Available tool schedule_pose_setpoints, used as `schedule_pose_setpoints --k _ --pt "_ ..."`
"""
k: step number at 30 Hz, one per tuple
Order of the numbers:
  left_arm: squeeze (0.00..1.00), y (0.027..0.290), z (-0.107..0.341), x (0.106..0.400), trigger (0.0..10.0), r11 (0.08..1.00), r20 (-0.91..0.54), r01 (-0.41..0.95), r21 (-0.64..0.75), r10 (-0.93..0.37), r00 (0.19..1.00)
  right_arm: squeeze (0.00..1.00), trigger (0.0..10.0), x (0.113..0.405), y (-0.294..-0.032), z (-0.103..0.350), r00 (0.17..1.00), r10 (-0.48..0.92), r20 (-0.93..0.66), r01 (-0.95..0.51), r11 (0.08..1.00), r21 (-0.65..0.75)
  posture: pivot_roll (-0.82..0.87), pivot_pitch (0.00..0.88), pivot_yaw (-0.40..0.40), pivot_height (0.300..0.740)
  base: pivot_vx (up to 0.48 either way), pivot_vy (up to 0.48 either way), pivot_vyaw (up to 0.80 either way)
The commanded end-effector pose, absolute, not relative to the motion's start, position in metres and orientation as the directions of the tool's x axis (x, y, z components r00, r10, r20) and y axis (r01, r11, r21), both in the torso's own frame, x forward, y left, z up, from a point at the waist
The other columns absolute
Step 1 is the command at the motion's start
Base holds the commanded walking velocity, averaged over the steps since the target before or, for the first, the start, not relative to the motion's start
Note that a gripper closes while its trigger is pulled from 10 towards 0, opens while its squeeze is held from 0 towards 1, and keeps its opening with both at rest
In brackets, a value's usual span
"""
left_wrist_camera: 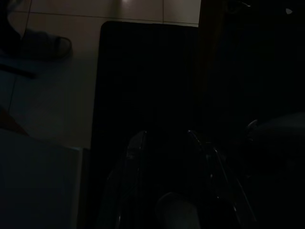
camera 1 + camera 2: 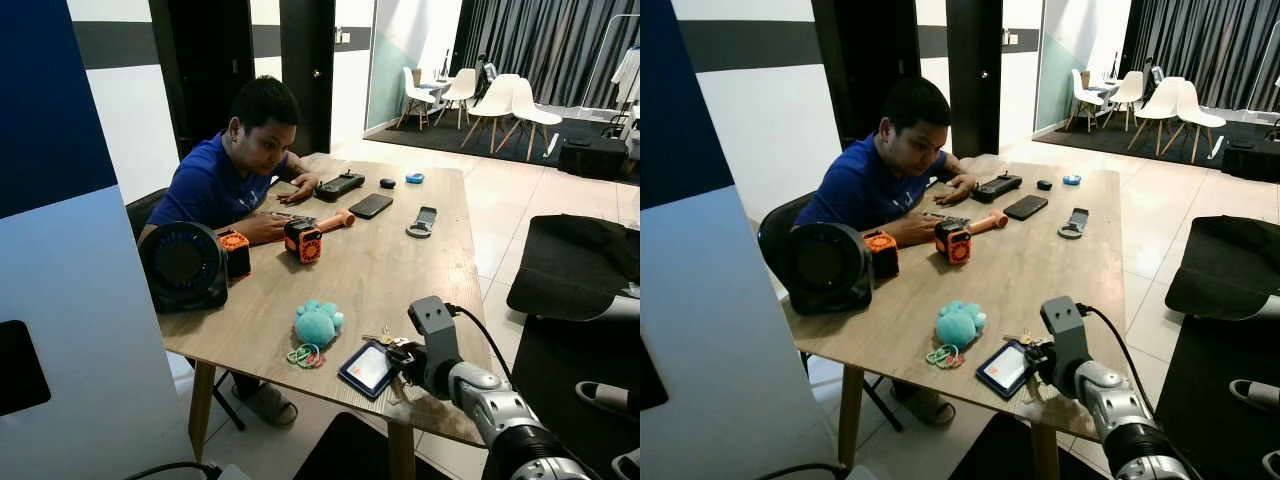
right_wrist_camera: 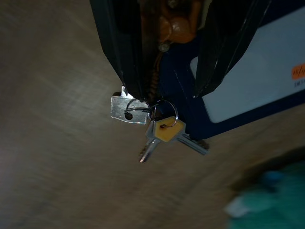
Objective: Hang keys on a hook
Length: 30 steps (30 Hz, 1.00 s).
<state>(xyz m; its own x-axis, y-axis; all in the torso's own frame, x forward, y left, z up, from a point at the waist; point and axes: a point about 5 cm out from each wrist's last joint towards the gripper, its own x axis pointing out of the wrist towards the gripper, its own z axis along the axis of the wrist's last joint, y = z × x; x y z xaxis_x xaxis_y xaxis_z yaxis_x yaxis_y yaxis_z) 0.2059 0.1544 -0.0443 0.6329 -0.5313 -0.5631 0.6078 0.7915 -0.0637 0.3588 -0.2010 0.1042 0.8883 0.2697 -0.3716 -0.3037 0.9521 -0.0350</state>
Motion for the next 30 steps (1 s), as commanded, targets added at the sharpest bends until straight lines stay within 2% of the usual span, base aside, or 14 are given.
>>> schedule_pose_setpoints --k 1,9,30 --pt "0.00 0.154 -0.044 0.207 10.0 0.795 -0.560 0.602 -0.074 -0.533 0.634 0.00 10.0 0.355 -0.212 0.102 0.900 0.219 -0.378 -0.250 0.968 -0.034 0.07 0.016 0.004 0.740 0.000 0.000 0.00" --pt "0.00 0.155 -0.044 0.207 10.0 0.798 -0.565 0.598 -0.075 -0.528 0.634 0.00 10.0 0.355 -0.224 0.109 0.924 0.157 -0.349 -0.180 0.983 -0.033 0.06 0.022 0.008 0.740 0.000 0.000 0.00" --pt "0.00 0.155 -0.047 0.209 10.0 0.806 -0.590 0.590 -0.037 -0.494 0.638 0.00 10.0 0.353 -0.219 0.096 0.892 0.145 -0.427 -0.171 0.985 -0.022 0.05 0.021 0.000 0.740 0.000 0.000 0.00"
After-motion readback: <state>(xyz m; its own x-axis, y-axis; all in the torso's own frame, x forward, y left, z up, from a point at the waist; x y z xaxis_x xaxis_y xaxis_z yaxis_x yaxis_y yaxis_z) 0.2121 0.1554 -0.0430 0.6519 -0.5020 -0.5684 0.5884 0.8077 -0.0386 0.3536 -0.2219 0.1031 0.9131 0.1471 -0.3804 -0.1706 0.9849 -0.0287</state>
